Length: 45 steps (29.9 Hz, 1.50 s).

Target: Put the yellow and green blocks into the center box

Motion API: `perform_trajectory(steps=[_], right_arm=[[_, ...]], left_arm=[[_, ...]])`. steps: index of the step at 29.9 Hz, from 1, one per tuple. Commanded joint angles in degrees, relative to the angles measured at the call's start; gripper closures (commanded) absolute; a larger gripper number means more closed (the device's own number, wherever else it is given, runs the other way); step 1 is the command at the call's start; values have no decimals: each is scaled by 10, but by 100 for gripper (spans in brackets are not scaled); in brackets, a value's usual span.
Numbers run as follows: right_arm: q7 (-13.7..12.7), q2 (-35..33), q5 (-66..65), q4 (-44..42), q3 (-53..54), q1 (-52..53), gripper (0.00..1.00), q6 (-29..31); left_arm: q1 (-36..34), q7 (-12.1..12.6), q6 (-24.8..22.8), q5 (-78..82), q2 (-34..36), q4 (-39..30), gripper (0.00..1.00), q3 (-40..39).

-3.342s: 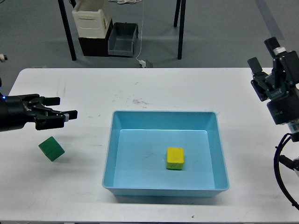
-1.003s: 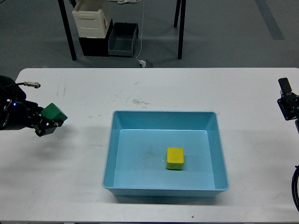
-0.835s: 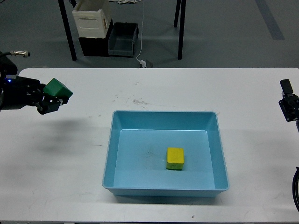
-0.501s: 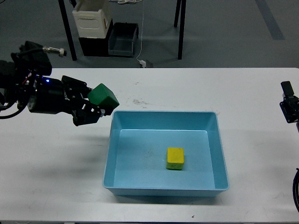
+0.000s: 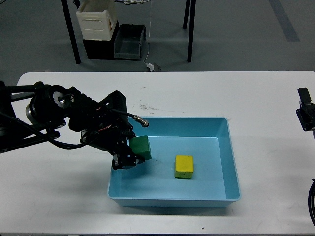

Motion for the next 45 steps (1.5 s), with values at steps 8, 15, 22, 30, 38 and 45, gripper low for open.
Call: perform_trajectory(steps=[8, 15, 22, 30, 38, 45], right_arm=[[0, 0, 0, 1, -2, 0, 0, 1], [0, 1, 1, 3, -9, 1, 0, 2], [-13, 4, 3, 1, -14, 42, 0, 5], [-151, 27, 199, -2, -38, 95, 0, 15], [-196, 31, 408, -4, -26, 90, 0, 131], [-242, 88, 562, 6, 1, 20, 0, 162]], left_arm=[[4, 0, 0, -5, -15, 15, 10, 0], [2, 0, 0, -56, -20, 15, 0, -14], [46, 0, 0, -362, -13, 14, 0, -127], [155, 0, 0, -635, -20, 42, 0, -286], [266, 0, 18, -1022, 10, 35, 0, -374], [351, 7, 117, -1352, 35, -23, 0, -396]])
